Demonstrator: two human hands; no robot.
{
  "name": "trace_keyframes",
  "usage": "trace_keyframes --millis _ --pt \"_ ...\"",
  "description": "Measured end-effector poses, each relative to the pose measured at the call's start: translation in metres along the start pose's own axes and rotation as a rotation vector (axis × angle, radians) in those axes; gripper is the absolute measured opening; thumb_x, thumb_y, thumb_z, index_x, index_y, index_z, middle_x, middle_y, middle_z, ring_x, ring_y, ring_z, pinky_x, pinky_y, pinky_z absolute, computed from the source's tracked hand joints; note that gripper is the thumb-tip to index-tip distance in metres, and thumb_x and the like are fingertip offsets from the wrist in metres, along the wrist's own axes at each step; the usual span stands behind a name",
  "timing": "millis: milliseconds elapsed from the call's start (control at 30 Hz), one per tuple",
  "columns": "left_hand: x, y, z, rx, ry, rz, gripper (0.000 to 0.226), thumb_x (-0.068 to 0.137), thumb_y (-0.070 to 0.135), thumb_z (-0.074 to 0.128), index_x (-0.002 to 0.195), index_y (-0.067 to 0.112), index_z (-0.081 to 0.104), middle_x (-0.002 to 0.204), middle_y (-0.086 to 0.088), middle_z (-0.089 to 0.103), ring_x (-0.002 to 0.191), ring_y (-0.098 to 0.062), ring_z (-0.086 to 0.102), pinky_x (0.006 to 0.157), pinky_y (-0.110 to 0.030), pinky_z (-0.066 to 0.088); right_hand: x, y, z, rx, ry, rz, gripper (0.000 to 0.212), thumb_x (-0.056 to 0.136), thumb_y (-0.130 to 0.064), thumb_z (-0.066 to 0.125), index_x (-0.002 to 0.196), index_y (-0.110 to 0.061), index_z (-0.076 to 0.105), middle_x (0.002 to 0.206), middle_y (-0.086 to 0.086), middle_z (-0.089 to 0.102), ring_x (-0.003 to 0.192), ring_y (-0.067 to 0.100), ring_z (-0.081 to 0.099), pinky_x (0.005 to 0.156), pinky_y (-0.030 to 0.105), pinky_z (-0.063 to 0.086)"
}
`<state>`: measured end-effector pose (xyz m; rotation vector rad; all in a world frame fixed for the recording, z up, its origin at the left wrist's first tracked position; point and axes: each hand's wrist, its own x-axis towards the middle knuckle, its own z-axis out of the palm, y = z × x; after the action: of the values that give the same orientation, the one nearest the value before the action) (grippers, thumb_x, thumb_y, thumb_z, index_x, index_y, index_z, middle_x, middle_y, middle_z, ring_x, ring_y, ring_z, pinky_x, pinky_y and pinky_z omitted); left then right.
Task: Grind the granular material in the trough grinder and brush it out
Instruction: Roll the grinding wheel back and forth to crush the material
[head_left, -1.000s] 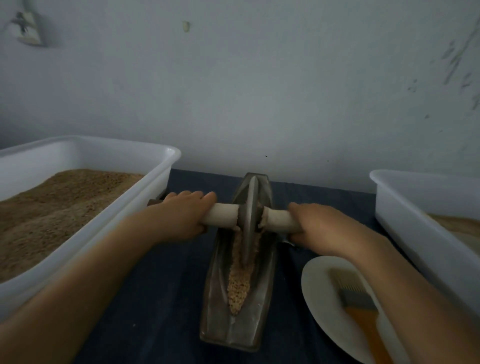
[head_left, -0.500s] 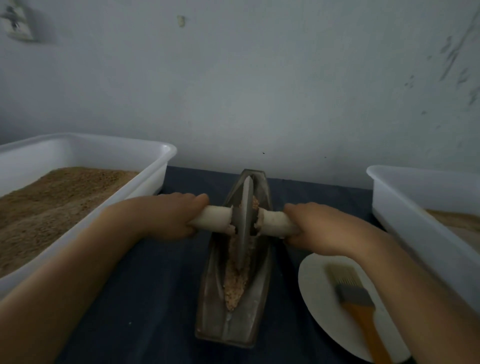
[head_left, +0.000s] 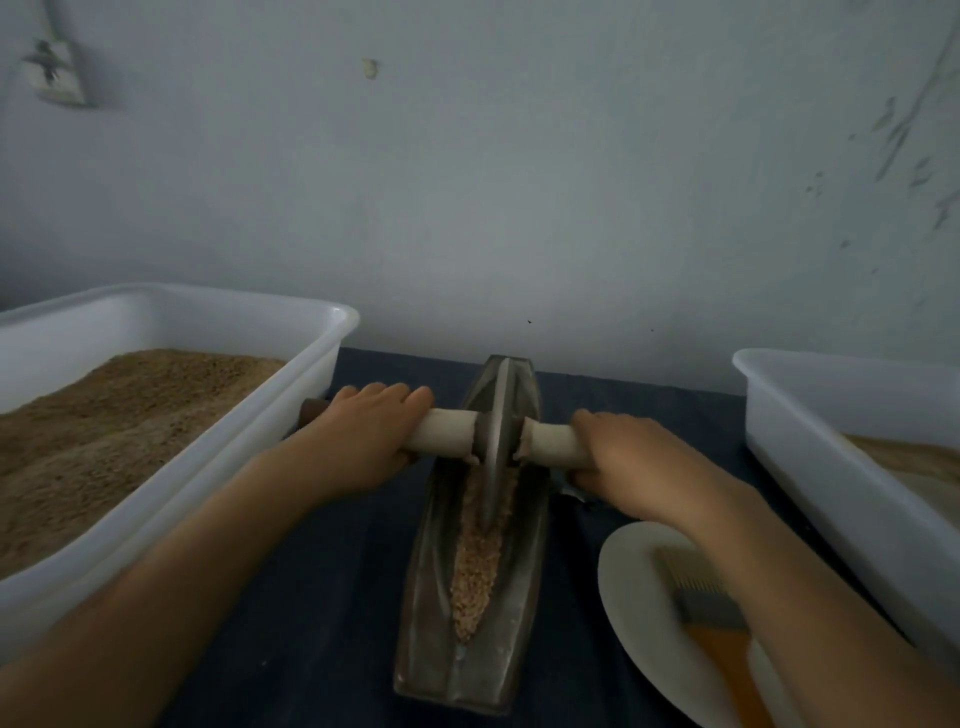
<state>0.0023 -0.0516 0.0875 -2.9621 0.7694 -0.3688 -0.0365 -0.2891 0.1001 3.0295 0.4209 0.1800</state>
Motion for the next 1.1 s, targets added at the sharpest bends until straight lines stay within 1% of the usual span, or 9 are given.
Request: trace_keyframes --millis 133,200,300,367,533,667,800,933,1100 --pt "-0.016 0.002 -0.027 -0.097 -0.299 0.067 0.032 0.090 0.034 0.057 0.112 0.031 0.034 0.119 0.007 0.050 0.106 -0.009 0.049 0.094 -0.028 0.040 -0.019 -0.008 -0.019 0.079 -0.224 -0.031 0.027 0.091 -0.029 0.055 0.111 -0.014 0.046 0.093 -0.001 0.048 0.081 0.012 0.046 0.053 0.019 0.030" --pt "-0.022 0.004 -0.038 -0.135 -0.415 0.089 0.033 0.091 0.032 0.057 0.105 0.034 0.028 0.112 0.009 0.049 0.099 -0.006 0.048 0.087 -0.021 0.039 -0.028 -0.012 -0.027 0.094 -0.304 -0.057 0.024 0.091 -0.031 0.055 0.107 -0.016 0.047 0.092 -0.002 0.048 0.080 0.012 0.047 0.054 0.018 0.031" --pt "-0.026 0.003 -0.048 -0.151 -0.519 0.107 0.030 0.092 0.031 0.055 0.105 0.034 0.028 0.102 0.010 0.046 0.089 -0.003 0.046 0.071 -0.013 0.034 -0.037 -0.013 -0.035 0.113 -0.374 -0.089 0.022 0.089 -0.036 0.057 0.098 -0.019 0.046 0.088 -0.004 0.049 0.076 0.011 0.048 0.055 0.020 0.034" --pt "-0.026 0.003 -0.048 -0.162 -0.536 0.099 0.027 0.092 0.030 0.054 0.105 0.033 0.030 0.102 0.009 0.048 0.088 -0.004 0.048 0.073 -0.015 0.036 -0.037 -0.012 -0.034 0.114 -0.371 -0.086 0.023 0.089 -0.036 0.057 0.098 -0.018 0.047 0.089 -0.003 0.050 0.077 0.011 0.049 0.056 0.021 0.034" --pt "-0.014 0.001 -0.028 -0.156 -0.405 0.056 0.029 0.091 0.026 0.055 0.100 0.031 0.029 0.096 0.010 0.043 0.085 -0.005 0.045 0.078 -0.020 0.035 -0.016 -0.006 -0.014 0.038 -0.130 -0.047 0.020 0.090 -0.029 0.054 0.100 -0.018 0.041 0.096 0.000 0.051 0.083 0.015 0.049 0.054 0.024 0.030" --pt "0.001 -0.003 -0.001 -0.027 -0.054 -0.016 0.031 0.090 0.028 0.054 0.116 0.023 0.037 0.117 0.002 0.048 0.107 -0.016 0.048 0.091 -0.031 0.038 0.002 0.003 0.014 -0.080 0.206 -0.008 0.020 0.090 -0.031 0.052 0.104 -0.018 0.044 0.106 0.000 0.055 0.096 0.021 0.051 0.067 0.030 0.023" --pt "0.011 0.004 0.022 0.029 0.241 -0.101 0.035 0.088 0.025 0.055 0.120 0.022 0.042 0.119 0.001 0.046 0.109 -0.019 0.044 0.094 -0.032 0.032 0.014 0.007 0.032 -0.084 0.389 0.046 0.018 0.089 -0.023 0.052 0.106 -0.016 0.048 0.103 0.001 0.055 0.095 0.021 0.049 0.074 0.031 0.028" --pt "0.010 0.004 0.027 0.019 0.318 -0.091 0.034 0.087 0.025 0.058 0.118 0.022 0.047 0.116 0.001 0.051 0.107 -0.019 0.047 0.094 -0.032 0.032 0.016 0.009 0.033 -0.074 0.399 0.027 0.019 0.090 -0.024 0.052 0.108 -0.016 0.050 0.103 0.001 0.055 0.096 0.021 0.049 0.079 0.032 0.031" --pt "0.005 -0.001 0.011 0.045 0.151 -0.020 0.033 0.086 0.034 0.057 0.115 0.027 0.041 0.113 0.007 0.054 0.104 -0.013 0.053 0.093 -0.028 0.035 0.007 0.008 0.017 -0.061 0.177 -0.009 0.027 0.087 -0.036 0.057 0.103 -0.018 0.045 0.103 0.000 0.057 0.089 0.019 0.052 0.064 0.030 0.025"
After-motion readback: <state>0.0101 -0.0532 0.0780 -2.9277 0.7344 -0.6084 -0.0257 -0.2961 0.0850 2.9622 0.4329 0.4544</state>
